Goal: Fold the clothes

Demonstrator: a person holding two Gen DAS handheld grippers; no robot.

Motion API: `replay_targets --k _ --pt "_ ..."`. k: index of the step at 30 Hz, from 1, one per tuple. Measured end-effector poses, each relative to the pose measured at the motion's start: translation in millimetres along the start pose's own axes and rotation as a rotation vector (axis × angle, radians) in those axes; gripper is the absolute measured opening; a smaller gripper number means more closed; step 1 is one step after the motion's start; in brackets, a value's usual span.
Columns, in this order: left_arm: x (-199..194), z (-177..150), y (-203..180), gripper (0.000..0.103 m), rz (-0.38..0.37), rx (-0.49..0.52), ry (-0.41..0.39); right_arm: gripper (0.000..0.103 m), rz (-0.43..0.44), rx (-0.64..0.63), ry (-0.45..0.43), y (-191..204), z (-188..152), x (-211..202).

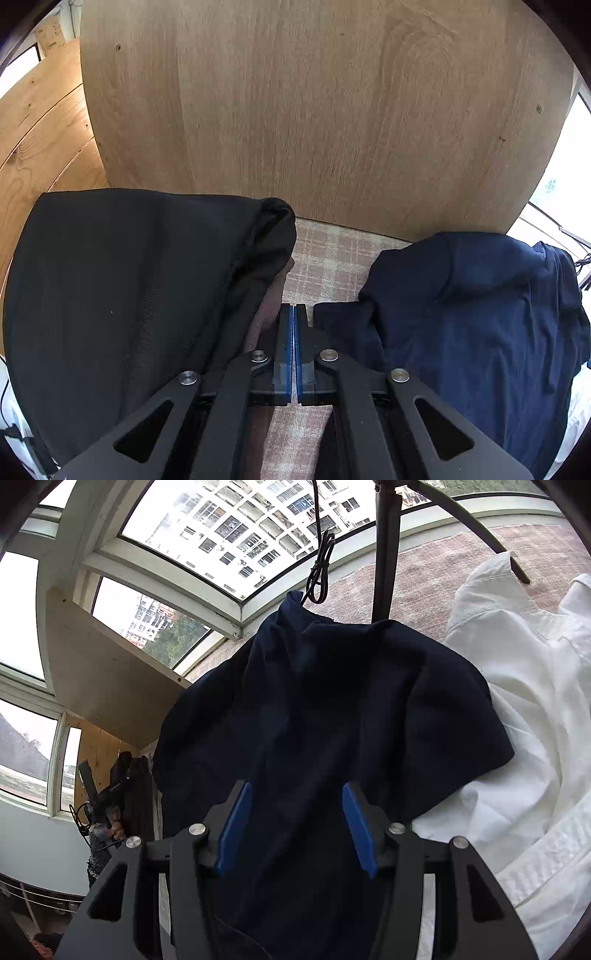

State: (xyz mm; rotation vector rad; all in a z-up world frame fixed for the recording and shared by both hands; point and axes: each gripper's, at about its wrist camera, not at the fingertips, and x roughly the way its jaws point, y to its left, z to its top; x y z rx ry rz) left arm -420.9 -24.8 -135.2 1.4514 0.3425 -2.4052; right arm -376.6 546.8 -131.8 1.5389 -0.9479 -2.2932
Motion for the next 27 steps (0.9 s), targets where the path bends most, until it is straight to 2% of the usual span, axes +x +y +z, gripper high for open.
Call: replay_targets --k 1,2,3,7,9,11,12,15,18,19,23,27 --pt "1.4 1.8 -6.6 0.033 -0.033 0.025 0.009 0.051 0.001 -0.002 0.004 0.9 0.5 1.6" --pt "2.9 3.6 -13.3 0.042 -0.066 0.050 0.019 0.051 0.001 -0.005 0.004 1.8 1.1 2.1" --pt "4.3 5.4 -19.9 0.046 -0.099 0.076 0.028 0.051 0.001 -0.007 0.005 2.7 1.7 2.6" --pt "23.4 13.5 -47.2 0.045 -0.130 0.168 0.065 0.051 -0.006 -0.022 0.008 3.1 2.0 -2.0" --pt "40.5 14.4 -54.6 0.046 -0.026 0.220 0.097 0.051 -0.019 -0.037 0.013 2.4 0.7 -5.5" --pt "49.7 15.5 -56.2 0.034 0.146 0.260 0.079 0.051 -0.053 -0.050 0.009 -1.1 0.5 -11.4" --pt "47.4 16.4 -54.3 0.030 0.163 0.248 0.062 0.051 -0.076 -0.055 0.005 -3.6 0.6 -15.1" --pt "29.2 18.6 -51.8 0.030 0.133 0.208 0.011 0.055 -0.144 -0.073 -0.008 -11.1 1.1 -26.0" --pt "8.2 14.3 -58.6 0.034 0.054 0.225 -0.025 0.056 -0.223 -0.098 -0.005 -17.5 3.3 -27.9" --pt "2.9 11.1 -60.5 0.037 0.025 0.233 -0.025 0.056 -0.252 -0.108 -0.004 -20.6 5.8 -26.7" --pt "0.3 2.4 -65.2 0.037 -0.006 0.255 -0.001 0.056 -0.323 -0.105 0.042 -38.3 19.0 -9.7" --pt "10.7 -5.2 -63.5 0.037 -0.001 0.265 0.045 0.056 -0.326 -0.163 0.080 -39.4 20.5 6.4"
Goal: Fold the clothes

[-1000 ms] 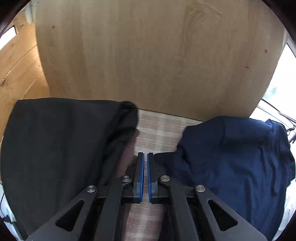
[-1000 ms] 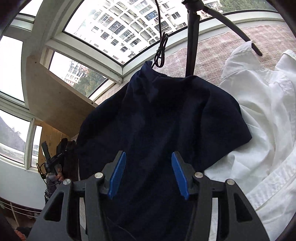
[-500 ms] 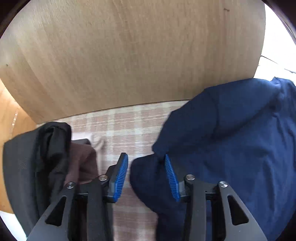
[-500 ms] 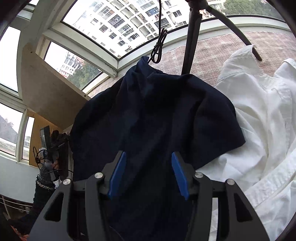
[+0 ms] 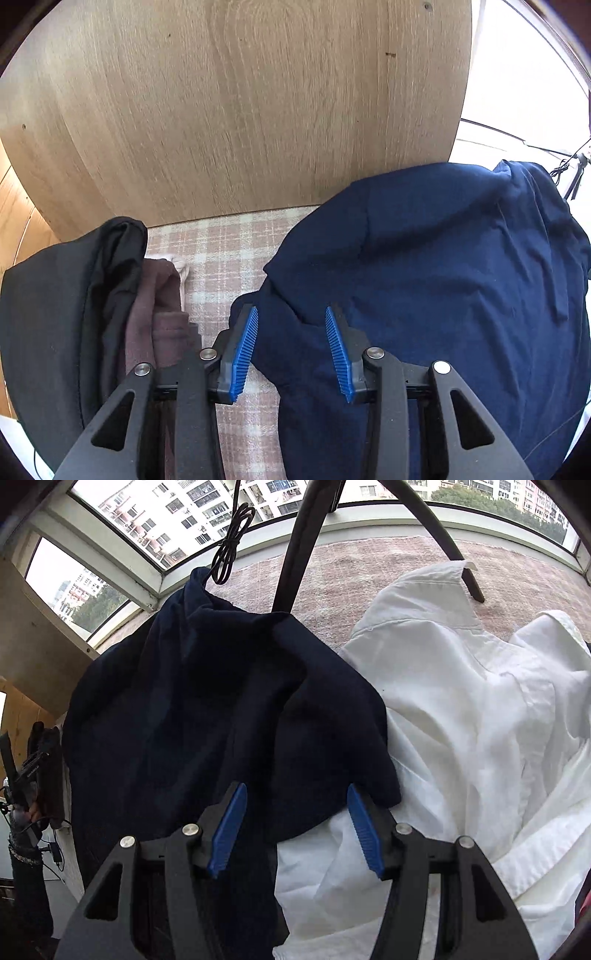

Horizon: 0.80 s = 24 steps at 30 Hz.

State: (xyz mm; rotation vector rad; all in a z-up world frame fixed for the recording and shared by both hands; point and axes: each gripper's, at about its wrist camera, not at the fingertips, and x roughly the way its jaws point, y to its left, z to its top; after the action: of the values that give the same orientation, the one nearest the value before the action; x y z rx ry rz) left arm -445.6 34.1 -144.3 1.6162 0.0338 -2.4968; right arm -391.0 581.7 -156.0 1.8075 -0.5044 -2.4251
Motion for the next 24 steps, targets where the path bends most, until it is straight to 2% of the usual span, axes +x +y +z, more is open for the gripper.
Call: replay_targets --k 1,2,3,6,9,10,11,13,14,19,20,21,22,24 --pt "2.8 -1.8 0.2 0.037 0.007 0.007 0.011 0.046 0.003 -0.023 0.001 2.5 0.2 1.5" --pt "5.7 -3.7 1.3 0.037 0.012 0.010 0.023 0.018 0.012 -0.056 -0.006 7.3 0.3 -2.2" --pt "8.7 -5.8 2.8 0.037 0.015 0.011 0.035 0.002 0.016 -0.088 -0.010 12.2 1.2 -7.7" --pt "18.6 -9.0 4.7 0.037 0.027 0.013 0.061 0.001 -0.077 -0.193 -0.037 24.9 11.6 -32.8" --pt "21.1 -10.9 3.9 0.037 0.022 0.010 0.066 0.001 -0.092 -0.170 -0.098 17.9 25.5 -59.4" --pt "20.9 -11.2 2.9 0.037 0.018 0.012 0.066 0.006 -0.086 -0.148 -0.108 13.4 29.5 -66.0" --pt "21.1 -11.4 1.4 0.037 0.012 0.017 0.068 0.027 -0.063 -0.091 -0.084 4.0 31.2 -65.3" --pt "23.2 -12.4 -1.8 0.037 0.007 0.025 0.078 0.060 -0.108 -0.062 -0.045 -3.8 27.1 -56.0" --pt "24.3 -13.0 -3.4 0.037 0.008 0.031 0.084 0.060 -0.134 -0.071 -0.037 -4.3 23.9 -50.6" --pt "31.9 -14.4 -8.9 0.038 0.013 0.044 0.113 0.060 -0.157 -0.163 0.034 3.1 15.9 -22.7" --pt "32.7 -14.2 -10.0 0.038 0.012 0.049 0.119 0.055 -0.162 -0.178 0.053 4.0 14.6 -17.4" --pt "33.2 -14.0 -11.1 0.038 0.012 0.052 0.123 0.043 -0.167 -0.193 0.071 4.9 13.4 -12.2" --pt "34.1 -14.0 -12.0 0.038 0.012 0.055 0.126 0.004 -0.169 -0.207 0.083 5.9 13.0 -10.2" --pt "36.4 -14.3 -13.6 0.038 0.011 0.059 0.133 0.005 -0.156 -0.223 0.071 8.3 16.3 -24.6"
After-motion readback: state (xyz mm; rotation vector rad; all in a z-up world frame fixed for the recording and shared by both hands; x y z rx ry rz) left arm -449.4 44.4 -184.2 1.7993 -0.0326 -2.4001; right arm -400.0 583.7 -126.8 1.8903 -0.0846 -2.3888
